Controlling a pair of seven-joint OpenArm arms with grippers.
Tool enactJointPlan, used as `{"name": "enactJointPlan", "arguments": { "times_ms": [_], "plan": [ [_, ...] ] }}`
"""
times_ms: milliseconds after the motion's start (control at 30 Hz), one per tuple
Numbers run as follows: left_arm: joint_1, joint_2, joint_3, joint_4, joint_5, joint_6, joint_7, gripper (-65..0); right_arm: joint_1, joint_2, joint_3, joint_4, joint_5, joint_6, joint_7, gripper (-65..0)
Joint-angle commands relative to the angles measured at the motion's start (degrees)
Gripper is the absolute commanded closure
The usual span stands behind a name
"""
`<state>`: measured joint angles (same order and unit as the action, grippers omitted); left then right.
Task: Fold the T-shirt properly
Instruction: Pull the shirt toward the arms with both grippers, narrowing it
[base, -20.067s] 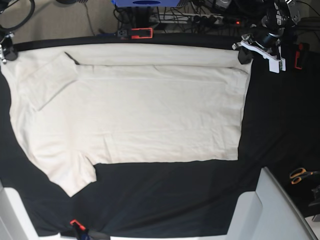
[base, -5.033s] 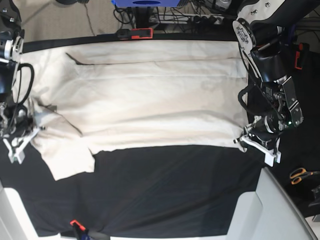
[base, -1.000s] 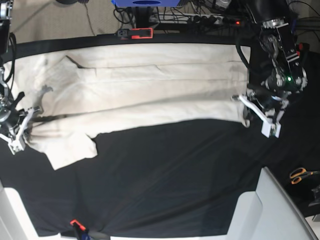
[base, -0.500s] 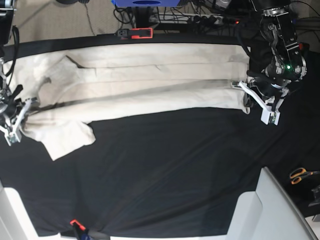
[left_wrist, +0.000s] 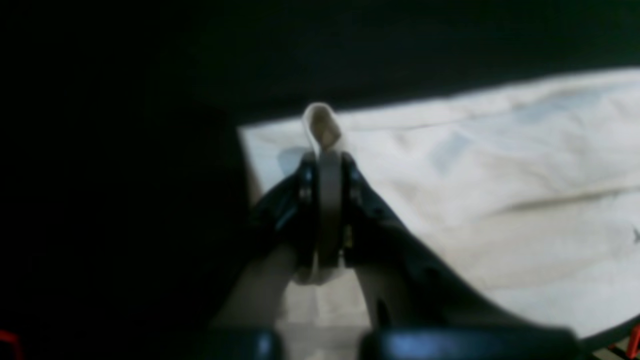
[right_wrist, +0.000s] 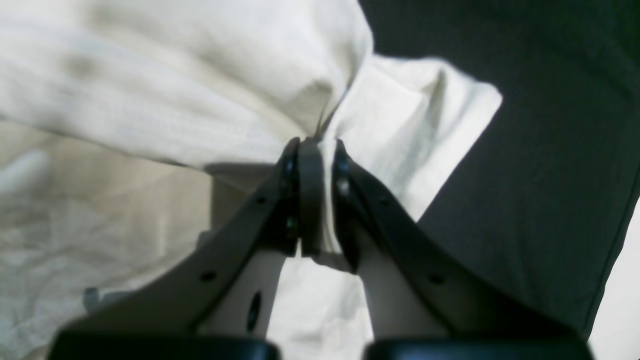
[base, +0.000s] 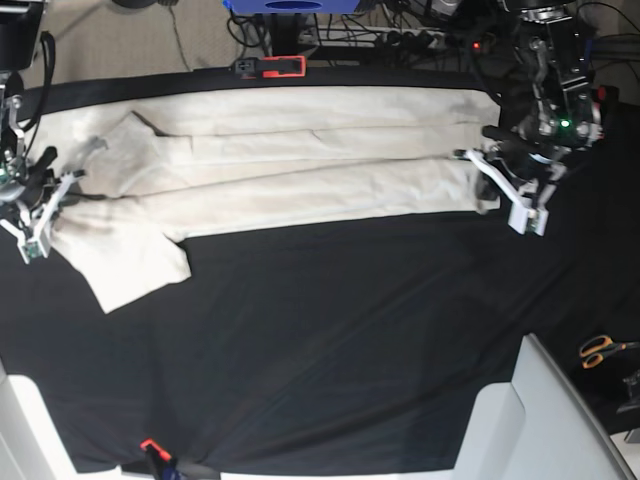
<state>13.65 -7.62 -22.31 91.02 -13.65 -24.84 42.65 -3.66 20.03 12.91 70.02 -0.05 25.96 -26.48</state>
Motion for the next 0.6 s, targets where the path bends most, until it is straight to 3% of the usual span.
{"name": "enactJointPlan", "arguments": {
  "times_ms": [0,233,433,567],
  "plan": [
    [-0.3,-0.6,-0.1,0.3,-0.5,0.2,-1.5,0.0,1.0,1.2,0.4,0.6,0.3,-0.3,0.9,-0.6],
    [-0.2,-0.4,0.1,-0.3,-0.3,0.2,-4.5,0.0,1.2,1.2,0.4,0.5,0.3,-0.5,0.8,-2.7],
    [-0.2,0.9,0.1,-0.2,4.7,0.2,-4.6,0.0,1.4,1.2,0.5,2.1,0.5,-0.5,-4.5,-27.5],
    [-0.2,1.0,0.1,-0.2,4.5,0.2,-4.6,0.0,-0.6,1.2,1.5,9.1,0.3,-0.5,-5.3,-38.9]
  ]
}}
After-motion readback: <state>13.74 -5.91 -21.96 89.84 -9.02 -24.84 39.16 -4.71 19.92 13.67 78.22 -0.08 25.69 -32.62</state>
